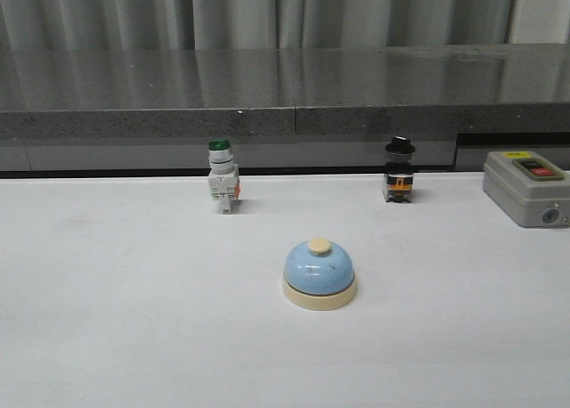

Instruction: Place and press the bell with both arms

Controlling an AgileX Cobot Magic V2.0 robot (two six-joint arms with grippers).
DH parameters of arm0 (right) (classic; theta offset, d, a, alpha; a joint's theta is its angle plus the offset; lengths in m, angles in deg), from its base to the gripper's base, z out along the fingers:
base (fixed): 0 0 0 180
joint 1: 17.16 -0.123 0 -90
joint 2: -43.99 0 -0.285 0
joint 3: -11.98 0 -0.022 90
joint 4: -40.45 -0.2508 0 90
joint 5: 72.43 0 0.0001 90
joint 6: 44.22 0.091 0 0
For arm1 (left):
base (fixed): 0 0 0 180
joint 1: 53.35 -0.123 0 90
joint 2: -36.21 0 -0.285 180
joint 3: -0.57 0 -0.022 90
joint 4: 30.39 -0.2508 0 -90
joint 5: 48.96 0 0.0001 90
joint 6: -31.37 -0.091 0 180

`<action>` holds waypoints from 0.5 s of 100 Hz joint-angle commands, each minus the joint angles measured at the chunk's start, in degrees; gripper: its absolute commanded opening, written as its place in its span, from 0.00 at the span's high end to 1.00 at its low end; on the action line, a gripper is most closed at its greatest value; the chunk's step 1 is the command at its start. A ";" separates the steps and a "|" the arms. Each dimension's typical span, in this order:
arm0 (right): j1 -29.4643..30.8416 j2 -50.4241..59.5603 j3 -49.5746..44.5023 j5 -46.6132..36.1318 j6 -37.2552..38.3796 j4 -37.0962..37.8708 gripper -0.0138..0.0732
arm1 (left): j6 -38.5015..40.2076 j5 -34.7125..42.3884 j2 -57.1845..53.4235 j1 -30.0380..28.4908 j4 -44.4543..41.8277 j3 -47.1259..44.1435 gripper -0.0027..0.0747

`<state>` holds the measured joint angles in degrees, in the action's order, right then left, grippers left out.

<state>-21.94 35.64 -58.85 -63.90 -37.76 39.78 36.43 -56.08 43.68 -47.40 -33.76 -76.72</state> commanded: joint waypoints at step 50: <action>0.33 -40.06 41.60 33.58 -0.75 -1.20 0.92 | 0.50 5.06 -1.70 -0.11 0.20 -2.38 0.99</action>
<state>-21.94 0.80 -21.96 -28.90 -38.00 38.88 36.43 -56.08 43.68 -47.40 -33.76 -76.72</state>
